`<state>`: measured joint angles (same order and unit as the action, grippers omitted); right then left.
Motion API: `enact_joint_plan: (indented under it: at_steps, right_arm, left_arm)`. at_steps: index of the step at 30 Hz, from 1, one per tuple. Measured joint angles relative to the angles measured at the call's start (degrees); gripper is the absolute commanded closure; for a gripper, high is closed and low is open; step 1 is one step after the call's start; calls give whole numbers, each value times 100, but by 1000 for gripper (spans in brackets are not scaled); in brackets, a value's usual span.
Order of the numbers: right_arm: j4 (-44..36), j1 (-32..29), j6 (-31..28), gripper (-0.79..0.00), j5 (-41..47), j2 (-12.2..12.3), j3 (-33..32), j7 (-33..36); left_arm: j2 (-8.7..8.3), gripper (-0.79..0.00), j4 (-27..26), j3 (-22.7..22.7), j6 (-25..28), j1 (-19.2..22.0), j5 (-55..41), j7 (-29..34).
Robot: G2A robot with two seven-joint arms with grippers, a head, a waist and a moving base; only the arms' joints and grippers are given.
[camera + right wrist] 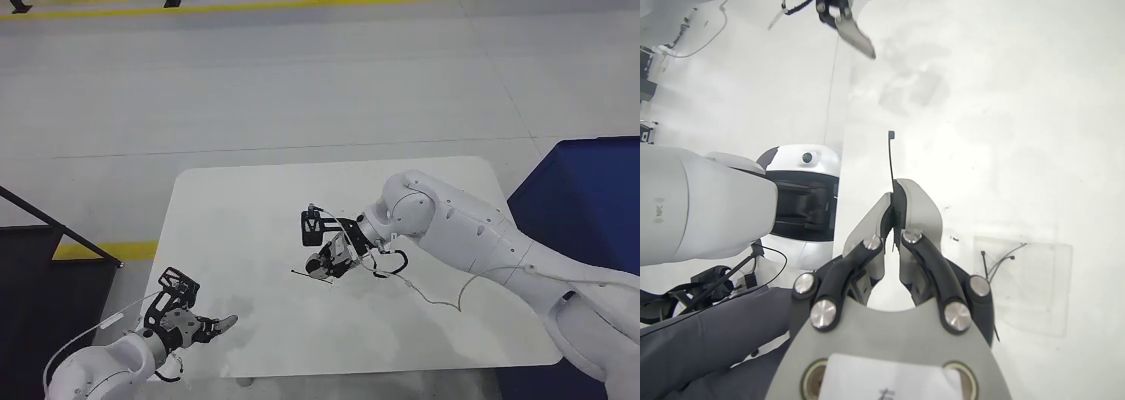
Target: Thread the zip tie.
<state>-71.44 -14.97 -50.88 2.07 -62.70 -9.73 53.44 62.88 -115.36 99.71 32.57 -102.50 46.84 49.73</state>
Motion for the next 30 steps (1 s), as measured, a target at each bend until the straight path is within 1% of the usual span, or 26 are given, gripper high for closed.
enact_joint_plan:
  at_steps: [1,2,4,6,8,9,10,12,13,15,16,18,19,21,23,30]
  right_arm:
    - [-111,-20,-27,0,-6,68,0,-28]
    - [-126,-22,-29,0,-7,77,-1,-29]
    - [-108,-20,-22,0,-7,67,-1,-22]
    - [-114,-28,-18,0,-6,62,-1,-27]
    - [-198,-154,-2,0,7,44,-4,-46]
    - [-223,-203,-5,0,49,32,-6,-46]
    - [-264,-265,-36,0,161,13,-4,-52]
    - [-322,-349,-54,0,381,-13,-1,-56]
    - [-375,-402,-45,0,541,-28,0,-45]
    - [-459,-466,2,0,748,-41,0,0]
    - [-529,-511,69,0,870,-51,0,67]
    - [-648,-561,173,0,1018,-68,-1,173]
    - [-702,-599,230,0,1125,-78,-1,230]
    - [-765,-653,359,0,1293,-93,-1,359]
    - [-871,-707,497,0,1508,-117,-1,498]
    - [-887,-714,511,0,1538,-120,-1,512]
  left_arm:
    - [-27,-785,-35,125,30,65,-573,666]
    - [-33,-785,-41,159,-53,84,-889,1055]
    - [-32,-785,-37,137,-209,84,-1186,1530]
    - [-30,-785,-35,127,-219,80,-975,1462]
    - [-32,-785,22,43,-149,7,-670,1115]
    - [-45,-785,59,-64,-118,-56,-695,1082]
    - [-77,-785,72,-141,-172,-41,-914,1213]
    - [-124,-785,46,-98,-348,135,-1617,1783]
    - [-151,-785,16,-137,-517,230,-2283,2273]
    - [-202,-785,-101,-369,-860,339,-3234,2909]
    - [-246,-785,-169,-571,-1122,416,-3774,3256]
    - [-320,-785,-151,-814,-1519,581,-4460,3686]
    - [-377,-785,-47,-971,-1675,681,-4836,3823]
    - [-474,-785,128,-1120,-1711,858,-5249,3846]
    - [-542,-785,302,-1045,-1679,1076,-5547,3827]
    - [-544,-785,328,-1013,-1662,1101,-5576,3824]
